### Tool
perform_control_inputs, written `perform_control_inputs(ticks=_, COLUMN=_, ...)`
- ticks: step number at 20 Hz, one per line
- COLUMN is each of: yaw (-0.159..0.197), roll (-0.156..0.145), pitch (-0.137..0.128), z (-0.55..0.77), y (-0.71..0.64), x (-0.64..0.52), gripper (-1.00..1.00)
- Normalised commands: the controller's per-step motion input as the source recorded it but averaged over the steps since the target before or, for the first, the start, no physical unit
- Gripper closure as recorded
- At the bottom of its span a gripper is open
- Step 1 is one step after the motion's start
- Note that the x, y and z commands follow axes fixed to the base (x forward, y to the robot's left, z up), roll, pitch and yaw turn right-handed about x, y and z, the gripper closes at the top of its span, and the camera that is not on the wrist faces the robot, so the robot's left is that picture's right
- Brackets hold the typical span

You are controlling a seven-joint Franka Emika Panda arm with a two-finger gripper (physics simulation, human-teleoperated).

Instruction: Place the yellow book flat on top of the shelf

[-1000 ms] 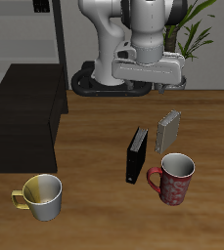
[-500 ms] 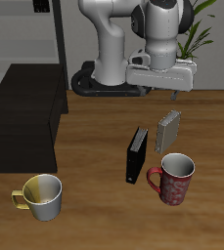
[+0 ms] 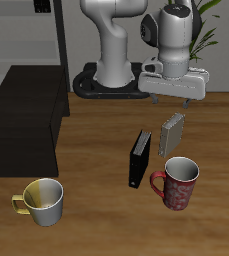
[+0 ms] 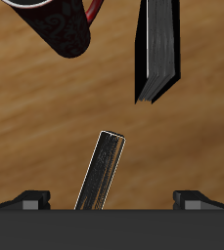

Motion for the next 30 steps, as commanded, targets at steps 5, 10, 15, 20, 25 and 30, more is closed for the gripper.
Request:
perform_control_inputs(ticks=5, yaw=-0.034, roll=0.025, pitch=0.014, z=-0.16, y=0.12, x=0.07, gripper=-1.0)
perform_control_inputs(ticks=10, yaw=-0.046, roll=-0.009, pitch=0.029, z=-0.24, y=0.02, x=0.09, gripper=-1.0)
perform_control_inputs(ticks=15, yaw=-0.027, roll=0.009, pitch=0.023, z=-0.22, y=0.03, x=-0.01, gripper=-1.0)
perform_control_inputs(ticks=20, yaw=-0.014, roll=-0.005, pitch=0.042, z=-0.27, y=-0.01, x=0.02, gripper=-1.0)
perform_control_inputs(ticks=25, yaw=-0.006, roll=0.0, pitch=0.053, z=-0.3, y=-0.07, x=0.06, gripper=-1.0)
perform_control_inputs(ticks=30, yaw=0.019, roll=-0.006, pitch=0.034, z=-0.19, y=0.01, x=0.05, gripper=-1.0)
